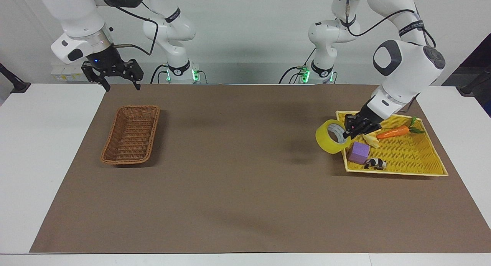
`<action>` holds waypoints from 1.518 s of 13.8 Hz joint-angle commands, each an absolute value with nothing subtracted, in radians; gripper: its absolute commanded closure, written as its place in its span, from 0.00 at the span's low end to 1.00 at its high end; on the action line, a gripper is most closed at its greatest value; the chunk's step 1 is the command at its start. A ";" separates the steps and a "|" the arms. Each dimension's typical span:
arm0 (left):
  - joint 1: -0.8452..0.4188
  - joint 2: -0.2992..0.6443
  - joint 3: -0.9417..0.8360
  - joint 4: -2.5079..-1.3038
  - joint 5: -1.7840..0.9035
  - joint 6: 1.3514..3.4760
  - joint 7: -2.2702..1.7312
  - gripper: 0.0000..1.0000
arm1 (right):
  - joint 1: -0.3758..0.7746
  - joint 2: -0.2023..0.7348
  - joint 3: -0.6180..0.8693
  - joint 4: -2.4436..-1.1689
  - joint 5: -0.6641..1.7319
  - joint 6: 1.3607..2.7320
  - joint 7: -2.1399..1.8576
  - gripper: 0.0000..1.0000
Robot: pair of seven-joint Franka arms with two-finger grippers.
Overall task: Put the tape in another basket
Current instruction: 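Lift the tape with the left gripper while the right gripper reaches toward it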
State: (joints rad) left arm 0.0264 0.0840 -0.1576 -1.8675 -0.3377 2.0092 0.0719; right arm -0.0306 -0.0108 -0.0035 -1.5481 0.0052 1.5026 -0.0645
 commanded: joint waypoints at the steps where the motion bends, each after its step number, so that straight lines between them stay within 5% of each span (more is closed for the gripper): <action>1: -0.034 0.061 -0.141 -1.876 -0.393 2.013 -0.001 1.00 | -0.037 -0.018 0.000 -1.562 0.005 1.509 -0.091 0.00; 11: -0.132 0.058 -0.144 -1.878 -0.425 2.028 -0.031 1.00 | 0.002 -0.021 0.008 -1.574 0.131 1.522 -0.081 0.00; 18: -0.169 0.058 -0.143 -1.875 -0.425 2.033 -0.100 1.00 | 0.132 -0.034 0.021 -1.831 0.383 1.932 -0.072 0.00; 21: -0.199 0.058 -0.143 -1.873 -0.423 2.034 -0.149 1.00 | 0.167 -0.009 0.021 -1.874 0.498 2.000 -0.083 0.00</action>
